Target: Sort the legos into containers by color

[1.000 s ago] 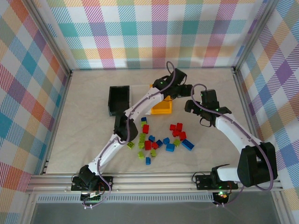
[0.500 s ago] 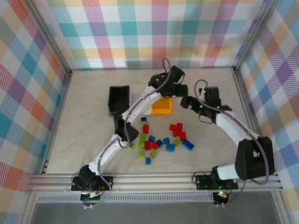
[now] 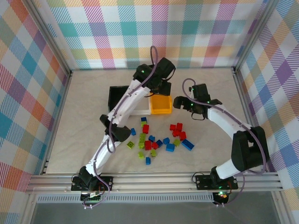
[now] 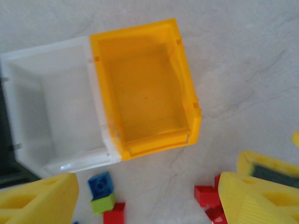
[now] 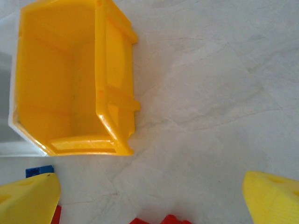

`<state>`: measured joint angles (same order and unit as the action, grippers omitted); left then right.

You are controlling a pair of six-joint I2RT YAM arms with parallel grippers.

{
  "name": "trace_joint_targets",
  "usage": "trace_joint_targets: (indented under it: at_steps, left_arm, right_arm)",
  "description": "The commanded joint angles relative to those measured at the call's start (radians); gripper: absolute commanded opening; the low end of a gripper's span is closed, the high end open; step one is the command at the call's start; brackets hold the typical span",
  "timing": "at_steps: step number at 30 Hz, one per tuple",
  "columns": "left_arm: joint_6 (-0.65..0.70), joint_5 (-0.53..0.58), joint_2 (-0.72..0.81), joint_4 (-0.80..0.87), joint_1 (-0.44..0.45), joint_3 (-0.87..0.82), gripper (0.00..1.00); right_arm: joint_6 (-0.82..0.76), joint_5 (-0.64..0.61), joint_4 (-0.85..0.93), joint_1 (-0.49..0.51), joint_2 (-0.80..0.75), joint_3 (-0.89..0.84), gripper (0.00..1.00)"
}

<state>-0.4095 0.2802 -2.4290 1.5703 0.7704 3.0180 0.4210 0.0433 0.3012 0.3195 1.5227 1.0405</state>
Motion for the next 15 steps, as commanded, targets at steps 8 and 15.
trace_joint_targets:
  at_steps: [8, 15]
  left_arm:
    - [0.055, 0.282, 0.424, -0.026, 0.017, -0.512, 0.83]
    - [-0.006, 0.140, 1.002, -0.559, -0.108, -1.456, 1.00]
  right_arm:
    - [-0.037, -0.042, 0.037, 0.073, 0.193, 0.195, 1.00]
    - [-0.044, -0.062, 0.046, 0.079, 0.273, 0.268, 0.96]
